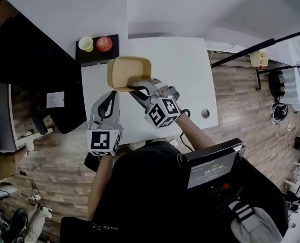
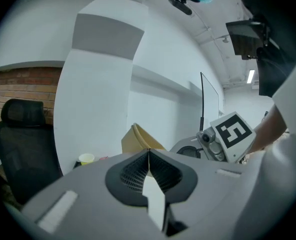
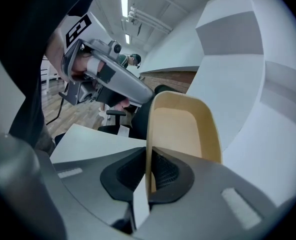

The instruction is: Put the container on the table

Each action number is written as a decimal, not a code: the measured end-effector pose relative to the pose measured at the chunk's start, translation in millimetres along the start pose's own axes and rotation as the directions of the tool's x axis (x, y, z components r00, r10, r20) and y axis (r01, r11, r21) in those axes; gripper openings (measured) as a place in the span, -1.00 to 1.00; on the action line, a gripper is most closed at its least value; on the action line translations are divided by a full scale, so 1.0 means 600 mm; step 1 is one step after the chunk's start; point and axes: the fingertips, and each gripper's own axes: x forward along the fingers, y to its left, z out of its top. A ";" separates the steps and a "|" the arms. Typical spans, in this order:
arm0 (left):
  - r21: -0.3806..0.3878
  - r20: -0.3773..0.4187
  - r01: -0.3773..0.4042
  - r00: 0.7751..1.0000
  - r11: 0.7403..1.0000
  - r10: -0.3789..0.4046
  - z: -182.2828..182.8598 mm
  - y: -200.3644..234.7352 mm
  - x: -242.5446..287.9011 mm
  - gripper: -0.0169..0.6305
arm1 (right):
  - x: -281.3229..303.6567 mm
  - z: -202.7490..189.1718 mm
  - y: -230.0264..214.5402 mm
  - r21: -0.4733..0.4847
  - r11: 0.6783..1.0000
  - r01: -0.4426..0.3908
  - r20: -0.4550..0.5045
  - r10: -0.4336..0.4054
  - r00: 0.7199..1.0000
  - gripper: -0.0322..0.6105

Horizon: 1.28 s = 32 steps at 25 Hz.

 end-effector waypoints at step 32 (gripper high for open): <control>-0.034 -0.185 0.008 0.983 0.999 -0.014 -0.132 -0.041 -0.003 -0.91 | 0.112 -0.258 0.100 -0.062 0.963 -0.263 -0.348 0.226 0.910 -0.80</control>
